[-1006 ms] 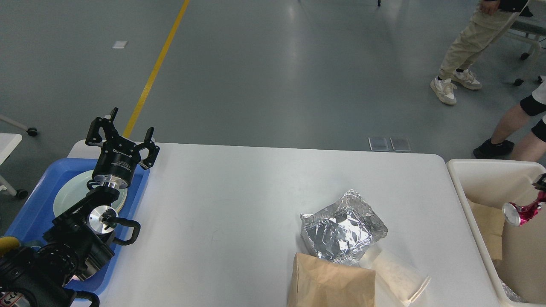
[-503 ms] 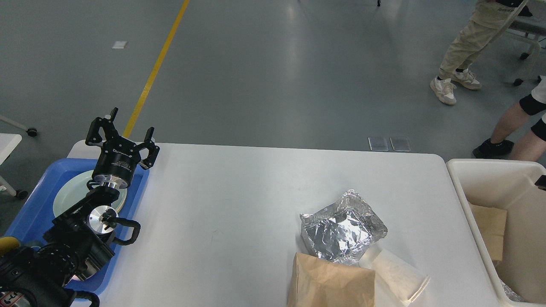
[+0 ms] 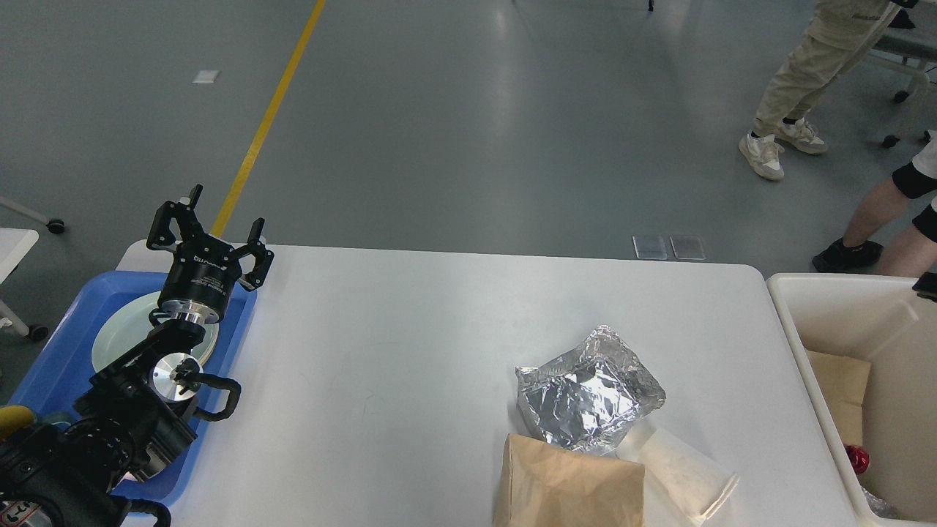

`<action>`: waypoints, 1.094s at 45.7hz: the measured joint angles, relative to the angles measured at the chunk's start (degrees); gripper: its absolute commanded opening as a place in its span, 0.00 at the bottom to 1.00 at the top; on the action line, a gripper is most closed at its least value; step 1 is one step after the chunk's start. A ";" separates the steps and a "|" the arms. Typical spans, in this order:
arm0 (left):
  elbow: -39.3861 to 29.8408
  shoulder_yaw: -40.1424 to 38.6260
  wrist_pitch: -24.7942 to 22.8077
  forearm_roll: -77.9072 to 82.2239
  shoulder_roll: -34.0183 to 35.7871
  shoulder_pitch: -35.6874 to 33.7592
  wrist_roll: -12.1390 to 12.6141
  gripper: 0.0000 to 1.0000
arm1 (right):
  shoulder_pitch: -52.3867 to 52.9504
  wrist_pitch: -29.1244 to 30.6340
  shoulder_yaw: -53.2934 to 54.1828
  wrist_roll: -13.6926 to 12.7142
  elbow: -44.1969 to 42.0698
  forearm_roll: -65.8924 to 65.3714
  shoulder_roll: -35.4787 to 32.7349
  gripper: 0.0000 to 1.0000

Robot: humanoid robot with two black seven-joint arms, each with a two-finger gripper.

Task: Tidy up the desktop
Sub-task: 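Raise the right arm and bring it over the crumpled foil bag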

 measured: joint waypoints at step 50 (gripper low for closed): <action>0.00 0.00 0.00 0.00 -0.03 0.00 0.00 0.96 | 54.59 44.22 -23.17 -0.19 9.01 -1.07 10.84 0.99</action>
